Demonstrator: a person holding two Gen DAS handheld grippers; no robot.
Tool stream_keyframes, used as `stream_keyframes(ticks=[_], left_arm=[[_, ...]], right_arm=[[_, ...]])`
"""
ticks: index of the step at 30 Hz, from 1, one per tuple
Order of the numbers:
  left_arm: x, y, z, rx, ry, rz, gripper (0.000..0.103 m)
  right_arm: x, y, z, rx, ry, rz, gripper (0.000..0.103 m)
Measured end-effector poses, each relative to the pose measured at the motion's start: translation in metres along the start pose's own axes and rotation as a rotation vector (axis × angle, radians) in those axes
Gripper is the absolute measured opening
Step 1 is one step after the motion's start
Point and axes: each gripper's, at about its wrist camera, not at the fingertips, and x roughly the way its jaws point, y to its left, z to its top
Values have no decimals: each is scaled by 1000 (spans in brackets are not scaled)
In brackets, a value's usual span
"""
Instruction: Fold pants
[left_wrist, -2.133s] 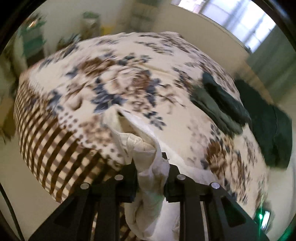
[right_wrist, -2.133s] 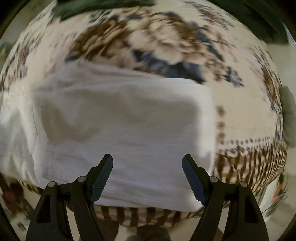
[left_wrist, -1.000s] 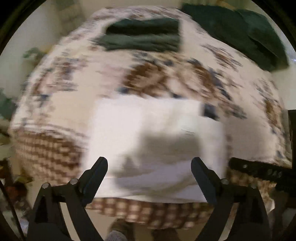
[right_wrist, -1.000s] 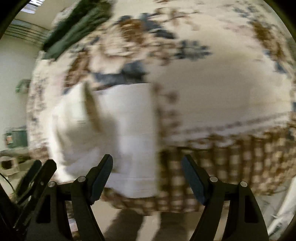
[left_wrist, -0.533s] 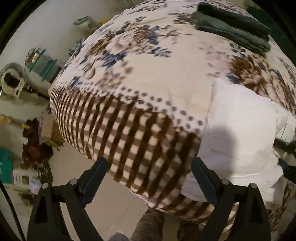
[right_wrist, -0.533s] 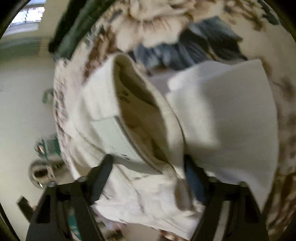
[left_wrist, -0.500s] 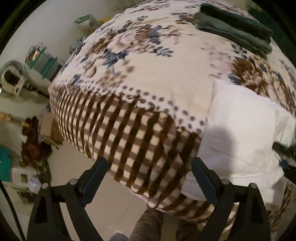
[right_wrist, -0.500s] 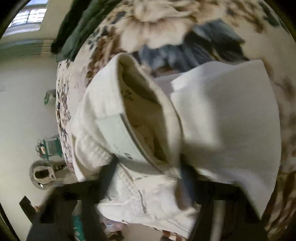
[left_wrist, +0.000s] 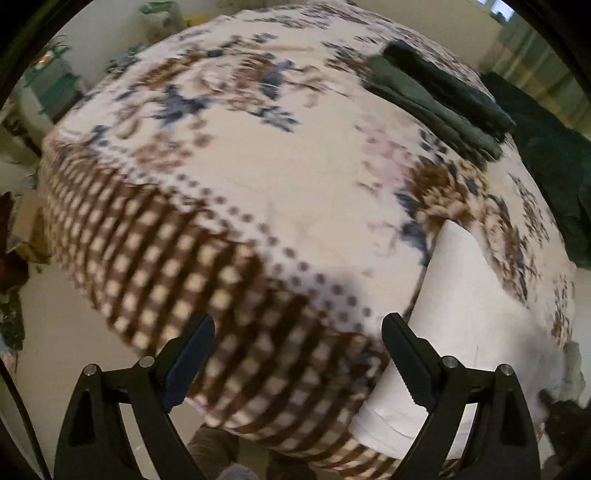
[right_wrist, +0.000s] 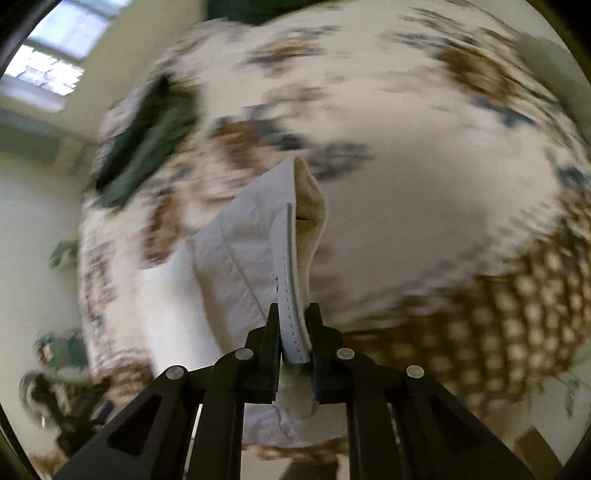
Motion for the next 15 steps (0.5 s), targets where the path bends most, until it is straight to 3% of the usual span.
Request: stream_keyframes(ticks=[2,4,5,8,10,12,15], left_arm=[[9,-14,3,18,22,-28,93],[23,-36,8,53,57,-55,93],[28,-44,9,69,72,-71,93],[42,-73,12,132,123,-115,93],[43,-90,9,188,126,-156,93],[44,-104,0,250,134,-163,93],[54,-121,-18,342,148,-114,93]], right_arm=[[28,-20,7,-16,68,-32,17],[53,-28,9,-6,152,-70,38],[60,-31,7,12,182,-81,41],[44,-45,-1,131,155,-38,52],[27,-53,-12,203,116,4,68],[11,-65,-33,278,88,64,69],[19,-77,-58,372,131,167,69]])
